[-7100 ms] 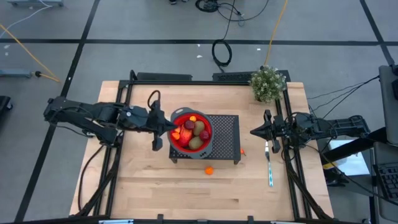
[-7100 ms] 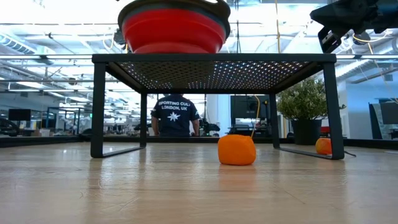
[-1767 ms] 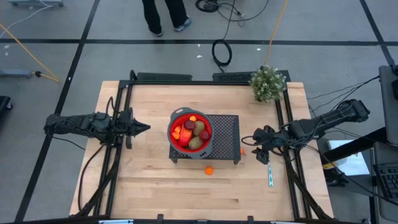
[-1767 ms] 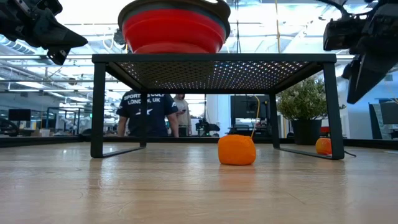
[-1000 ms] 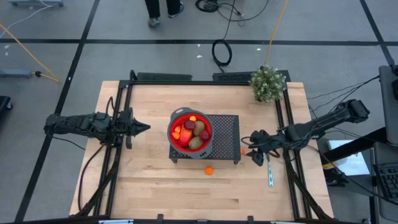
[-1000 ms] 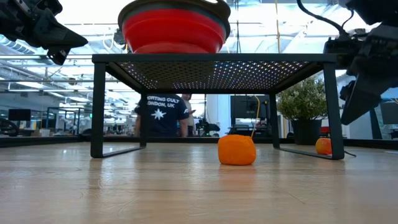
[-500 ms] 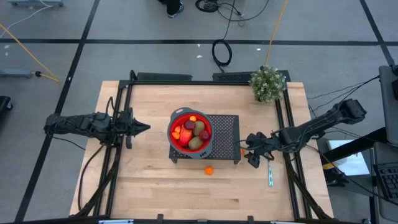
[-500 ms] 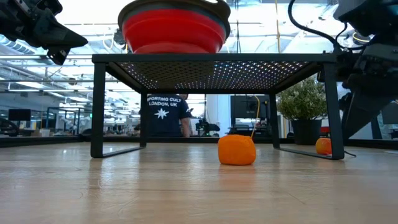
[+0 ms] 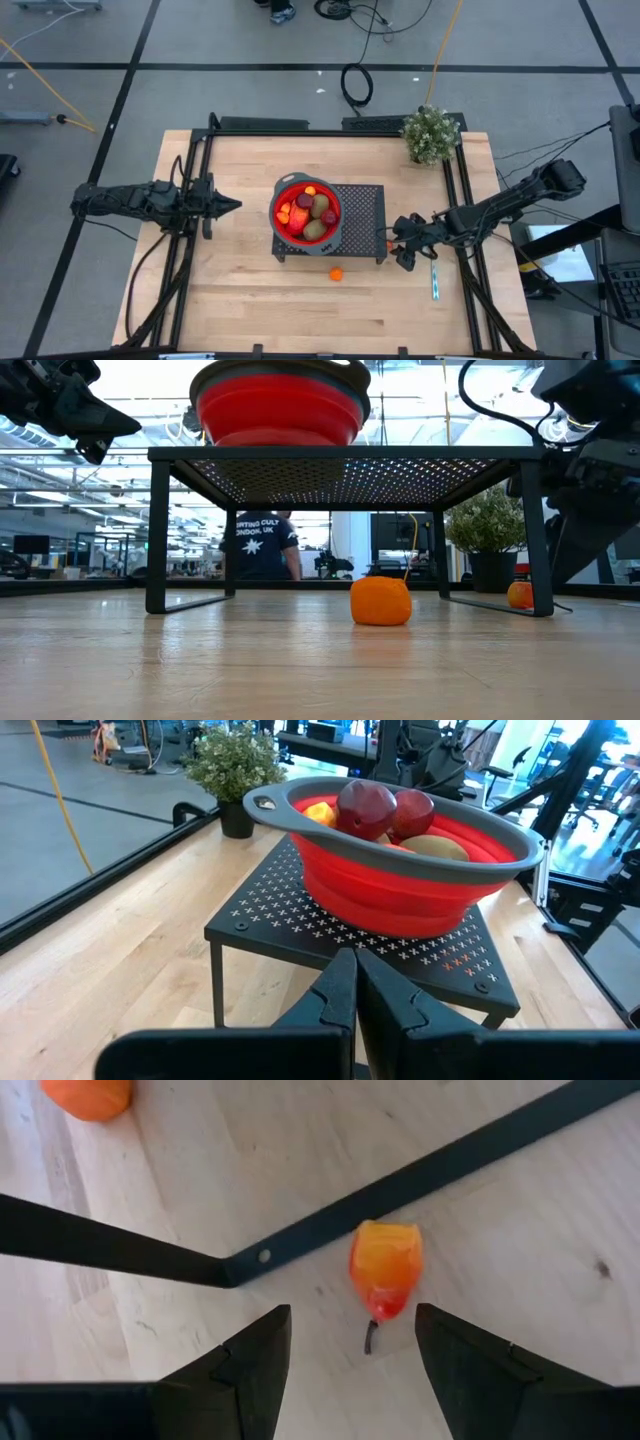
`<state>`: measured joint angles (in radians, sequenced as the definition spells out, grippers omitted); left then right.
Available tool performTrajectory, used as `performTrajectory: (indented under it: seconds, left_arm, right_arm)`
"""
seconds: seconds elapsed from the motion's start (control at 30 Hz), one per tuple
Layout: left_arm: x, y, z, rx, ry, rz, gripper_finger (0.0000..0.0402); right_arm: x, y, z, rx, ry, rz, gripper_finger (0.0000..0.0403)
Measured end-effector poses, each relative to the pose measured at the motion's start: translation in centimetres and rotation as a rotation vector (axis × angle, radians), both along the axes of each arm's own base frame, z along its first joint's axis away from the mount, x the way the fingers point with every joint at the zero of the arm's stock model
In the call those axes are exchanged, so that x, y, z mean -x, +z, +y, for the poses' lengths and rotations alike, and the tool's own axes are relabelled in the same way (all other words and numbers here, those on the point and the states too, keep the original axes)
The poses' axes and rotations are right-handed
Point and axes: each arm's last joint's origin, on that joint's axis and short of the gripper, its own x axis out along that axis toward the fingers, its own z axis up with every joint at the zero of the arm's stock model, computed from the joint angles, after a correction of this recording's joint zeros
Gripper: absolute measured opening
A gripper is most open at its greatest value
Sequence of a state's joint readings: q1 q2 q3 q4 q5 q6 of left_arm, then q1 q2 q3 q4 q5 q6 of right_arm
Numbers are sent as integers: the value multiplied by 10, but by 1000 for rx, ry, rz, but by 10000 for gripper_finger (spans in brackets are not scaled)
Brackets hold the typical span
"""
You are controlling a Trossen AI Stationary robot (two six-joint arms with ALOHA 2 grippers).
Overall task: Pick & Place Fruit
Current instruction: Put the peach into the red colander on the shelf
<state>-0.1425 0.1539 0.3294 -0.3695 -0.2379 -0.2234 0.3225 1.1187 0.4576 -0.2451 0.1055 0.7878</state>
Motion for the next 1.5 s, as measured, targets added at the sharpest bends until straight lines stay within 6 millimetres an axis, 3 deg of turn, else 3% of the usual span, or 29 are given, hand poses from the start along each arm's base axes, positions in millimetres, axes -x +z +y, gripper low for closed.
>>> performTrajectory:
  seconds: [0.9,1.13,1.5]
  left_arm:
    - [0,0,0,23,3,-2,8]
    - [0,0,0,26,2,-3,8]
    - [0,1,0,29,0,-8,8]
  right_arm:
    - [0,0,0,-9,-29,5,208]
    - [-4,1,-1,75,-14,-52,208]
    - [-7,-10,0,115,19,2,208]
